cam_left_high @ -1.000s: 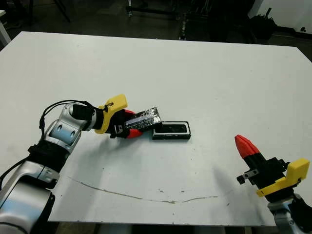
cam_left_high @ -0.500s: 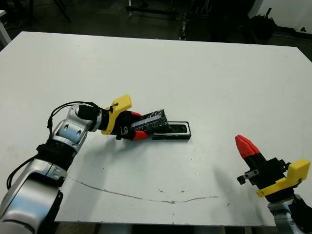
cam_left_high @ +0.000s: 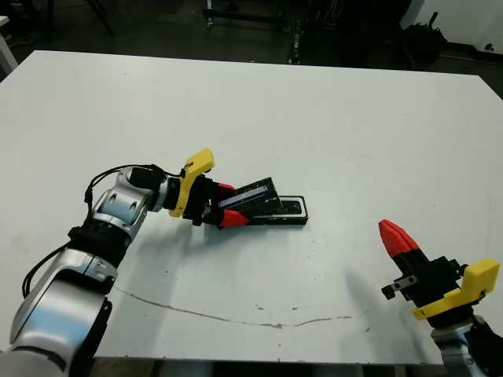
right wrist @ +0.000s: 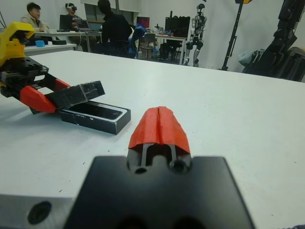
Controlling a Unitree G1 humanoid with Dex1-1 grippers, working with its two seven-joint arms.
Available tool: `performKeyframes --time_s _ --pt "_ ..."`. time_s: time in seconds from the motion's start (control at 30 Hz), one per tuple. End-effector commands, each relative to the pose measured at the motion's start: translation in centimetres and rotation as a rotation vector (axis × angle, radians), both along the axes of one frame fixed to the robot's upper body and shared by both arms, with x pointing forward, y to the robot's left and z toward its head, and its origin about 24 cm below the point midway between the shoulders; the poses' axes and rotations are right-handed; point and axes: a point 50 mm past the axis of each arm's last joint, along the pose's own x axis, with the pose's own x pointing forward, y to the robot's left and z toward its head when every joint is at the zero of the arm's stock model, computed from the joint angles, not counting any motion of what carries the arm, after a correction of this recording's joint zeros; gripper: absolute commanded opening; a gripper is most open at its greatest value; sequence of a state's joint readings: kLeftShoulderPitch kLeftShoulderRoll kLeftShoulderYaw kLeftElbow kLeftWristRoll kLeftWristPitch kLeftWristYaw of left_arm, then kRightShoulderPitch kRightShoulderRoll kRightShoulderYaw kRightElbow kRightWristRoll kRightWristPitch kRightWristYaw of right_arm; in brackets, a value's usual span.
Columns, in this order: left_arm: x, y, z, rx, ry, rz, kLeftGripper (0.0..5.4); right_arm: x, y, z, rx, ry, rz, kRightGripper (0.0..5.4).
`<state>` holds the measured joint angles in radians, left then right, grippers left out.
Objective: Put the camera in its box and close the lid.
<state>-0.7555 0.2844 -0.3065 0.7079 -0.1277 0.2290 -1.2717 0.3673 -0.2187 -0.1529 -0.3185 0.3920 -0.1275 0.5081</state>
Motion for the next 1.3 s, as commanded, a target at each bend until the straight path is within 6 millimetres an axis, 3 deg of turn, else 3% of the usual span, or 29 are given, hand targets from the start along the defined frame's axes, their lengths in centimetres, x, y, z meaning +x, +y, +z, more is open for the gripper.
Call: performKeyframes --time_s 0.03,0.57,0.97,1.3 --pt "-0.8 -0.9 -2.8 0.076 0.057 -0.017 3.16 -0.1 -0.1 0.0 -0.011 -0.007 -0.015 0.00" --pt "-1.0 -4.0 -4.7 0.204 -0.030 -0.107 3.16 -0.3 -0.1 0.2 -0.009 0.001 -0.014 0.00" --pt "-1.2 -6.3 -4.8 0.091 0.075 -0.093 3.16 -0.2 -0.4 0.1 0.015 0.005 -0.019 0.00" --pt "-1.9 -10.5 -4.4 0.013 0.058 -0.185 3.16 -0.2 -0.8 0.0 0.005 0.005 -0.017 0.00"
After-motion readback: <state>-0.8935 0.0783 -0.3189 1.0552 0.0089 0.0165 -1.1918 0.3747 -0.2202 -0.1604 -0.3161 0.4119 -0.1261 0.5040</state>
